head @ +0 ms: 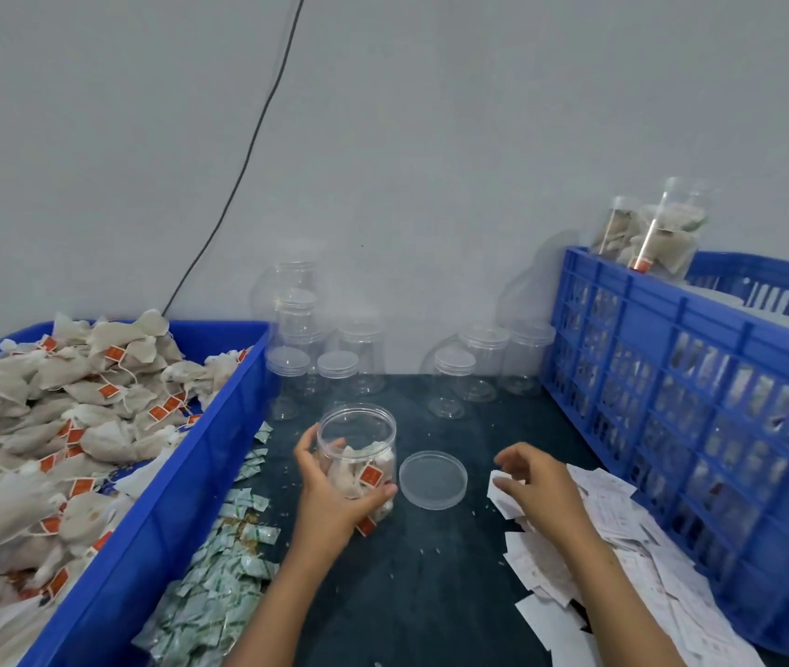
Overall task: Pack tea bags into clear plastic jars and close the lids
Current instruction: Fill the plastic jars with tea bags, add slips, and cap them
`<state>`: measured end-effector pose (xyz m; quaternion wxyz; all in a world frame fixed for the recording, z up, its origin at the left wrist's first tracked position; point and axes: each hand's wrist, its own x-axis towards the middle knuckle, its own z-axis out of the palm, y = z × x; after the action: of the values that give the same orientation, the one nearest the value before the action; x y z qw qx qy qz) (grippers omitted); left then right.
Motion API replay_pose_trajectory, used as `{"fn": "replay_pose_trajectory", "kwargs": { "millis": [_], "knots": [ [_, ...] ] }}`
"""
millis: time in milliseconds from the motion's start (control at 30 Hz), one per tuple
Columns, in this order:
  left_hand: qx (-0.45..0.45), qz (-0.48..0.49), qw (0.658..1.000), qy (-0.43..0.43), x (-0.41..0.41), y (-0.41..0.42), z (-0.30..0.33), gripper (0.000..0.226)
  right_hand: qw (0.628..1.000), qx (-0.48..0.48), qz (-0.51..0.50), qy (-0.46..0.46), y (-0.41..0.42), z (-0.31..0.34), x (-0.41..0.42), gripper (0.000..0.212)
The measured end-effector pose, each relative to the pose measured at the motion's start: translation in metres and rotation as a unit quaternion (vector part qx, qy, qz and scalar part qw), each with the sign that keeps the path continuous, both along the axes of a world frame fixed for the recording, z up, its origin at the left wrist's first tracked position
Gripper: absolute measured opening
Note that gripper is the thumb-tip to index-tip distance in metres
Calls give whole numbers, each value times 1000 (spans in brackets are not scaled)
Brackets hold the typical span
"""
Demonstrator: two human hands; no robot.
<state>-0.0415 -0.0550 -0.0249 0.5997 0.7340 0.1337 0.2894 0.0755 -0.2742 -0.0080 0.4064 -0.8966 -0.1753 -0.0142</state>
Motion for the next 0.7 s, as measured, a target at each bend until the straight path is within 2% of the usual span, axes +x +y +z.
{"fn": "replay_pose_trajectory", "kwargs": {
  "millis": [133, 200, 400, 567, 700],
  "knots": [
    [-4, 6, 1000, -17, -2, -1, -8, 101, 986, -163, 38, -18, -3, -2, -4, 37],
    [-5, 4, 1000, -19, -1, -2, -11, 99, 978, -203, 48, -24, -5, -2, -5, 41],
    [14, 10, 1000, -11, -3, -2, -16, 98, 973, -222, 53, -35, -7, -4, -4, 33],
    [32, 11, 999, -13, -3, -1, -16, 96, 979, -199, 19, -46, -9, -4, -1, 4],
    [33, 8, 999, -17, -2, 0, -18, 95, 989, -142, 3, -44, -12, -6, 1, 14]
  ]
}}
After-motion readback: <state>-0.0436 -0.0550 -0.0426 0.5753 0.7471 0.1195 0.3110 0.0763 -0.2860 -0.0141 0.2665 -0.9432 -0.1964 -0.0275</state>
